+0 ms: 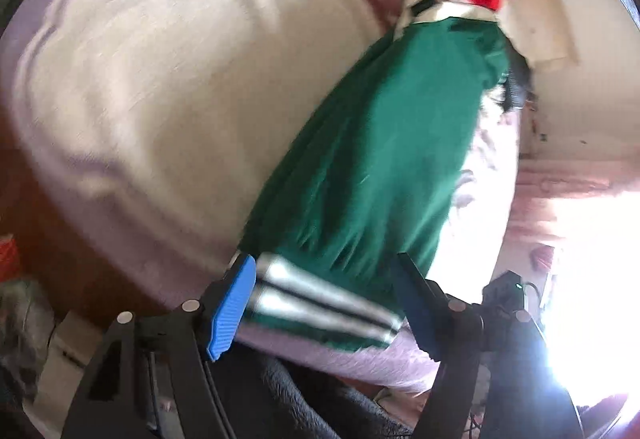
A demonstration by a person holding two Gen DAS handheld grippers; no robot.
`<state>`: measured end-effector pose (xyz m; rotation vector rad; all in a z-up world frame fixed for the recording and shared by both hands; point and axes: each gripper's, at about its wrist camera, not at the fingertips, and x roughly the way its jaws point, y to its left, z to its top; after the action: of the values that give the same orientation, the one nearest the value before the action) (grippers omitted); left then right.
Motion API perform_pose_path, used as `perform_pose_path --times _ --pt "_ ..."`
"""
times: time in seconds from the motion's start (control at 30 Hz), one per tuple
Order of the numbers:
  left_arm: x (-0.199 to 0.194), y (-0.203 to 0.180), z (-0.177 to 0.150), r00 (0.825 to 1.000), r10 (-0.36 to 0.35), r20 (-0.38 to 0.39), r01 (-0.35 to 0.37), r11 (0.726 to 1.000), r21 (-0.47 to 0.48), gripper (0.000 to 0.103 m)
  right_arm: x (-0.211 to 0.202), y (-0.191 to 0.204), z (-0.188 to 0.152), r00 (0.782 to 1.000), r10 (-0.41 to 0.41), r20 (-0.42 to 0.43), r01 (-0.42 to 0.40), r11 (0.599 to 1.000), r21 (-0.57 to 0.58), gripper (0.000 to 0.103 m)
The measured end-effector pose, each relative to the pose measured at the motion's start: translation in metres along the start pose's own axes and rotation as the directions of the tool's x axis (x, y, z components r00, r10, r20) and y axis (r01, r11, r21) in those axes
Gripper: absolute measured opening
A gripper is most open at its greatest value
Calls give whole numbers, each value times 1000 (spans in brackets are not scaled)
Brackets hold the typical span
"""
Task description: Fold large clothes
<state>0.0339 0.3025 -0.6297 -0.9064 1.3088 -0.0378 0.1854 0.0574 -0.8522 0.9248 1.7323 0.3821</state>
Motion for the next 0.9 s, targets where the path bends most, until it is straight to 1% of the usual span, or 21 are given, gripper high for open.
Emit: perform_pose_path --times 0.07,0.13,0.17,0.2,0.23,0.27,0.3,0.33,0.37,0.4,0.43,0.47,0.5,0.53,0.6,0.7,0.73,0.77,0.83,0.87,0.9 --pt "21 -3 17 1000 -7 -28 9 998 59 68 3 -1 16 999 34 13 -34 999 12 73" --pt "53 -4 32 996 15 -86 -5 993 114 68 22 -1 27 997 80 -20 -80 996 27 75" --pt "68 -3 36 993 21 -113 -6 991 134 68 33 0 32 995 95 -28 -94 995 29 76" --pt "83 -1 40 989 26 -149 -3 989 149 68 40 -2 35 993 106 -42 -105 994 27 79" --pt "98 2 42 982 25 -189 7 987 162 68 51 -2 38 994 93 -49 -92 995 31 80" --pt "106 1 43 978 22 -205 15 984 179 68 64 -2 38 992 106 -62 -103 994 47 80" --pt "110 0 43 981 27 -193 13 979 204 66 75 -1 32 988 139 -64 -135 989 63 80" --pt "109 -4 42 985 21 -169 20 972 233 56 88 5 23 989 144 -44 -141 987 70 78" --pt "108 -8 39 987 39 -155 5 963 270 21 93 9 21 991 133 -18 -131 989 63 72" --pt "107 -9 36 987 53 -151 -8 958 286 18 97 13 18 993 114 0 -114 992 57 47" --pt "102 -10 33 989 44 -138 -1 956 294 12 96 12 16 993 121 16 -122 989 83 23" --pt "94 -11 29 991 25 -130 13 959 284 9 90 7 11 986 165 34 -168 977 135 21" --pt "85 -14 23 992 24 -121 12 957 290 8 79 4 14 985 168 48 -173 973 152 16" --pt "78 -16 17 993 29 -112 6 954 300 7 74 9 7 986 157 55 -163 976 142 14" --pt "66 -11 4 993 29 -117 6 959 284 6 65 18 -9 988 146 40 -150 980 127 13" --pt "58 9 -12 985 8 -173 30 977 212 7 62 21 -35 990 140 11 -140 980 140 13" --pt "60 14 -12 980 -4 -200 42 981 189 9 65 20 -41 991 134 -8 -131 980 148 13" --pt "62 18 -9 973 -14 -232 50 987 150 14 68 21 -44 996 87 -18 -84 987 137 15" --pt "55 22 2 964 -46 -261 68 995 73 21 60 22 -36 999 8 -34 -4 994 113 30" --pt "49 19 10 964 -32 -263 50 997 63 26 59 24 -31 998 2 -64 6 992 124 35" --pt "43 16 16 967 -19 -256 37 997 65 27 54 23 -25 996 -15 -85 26 991 130 42"
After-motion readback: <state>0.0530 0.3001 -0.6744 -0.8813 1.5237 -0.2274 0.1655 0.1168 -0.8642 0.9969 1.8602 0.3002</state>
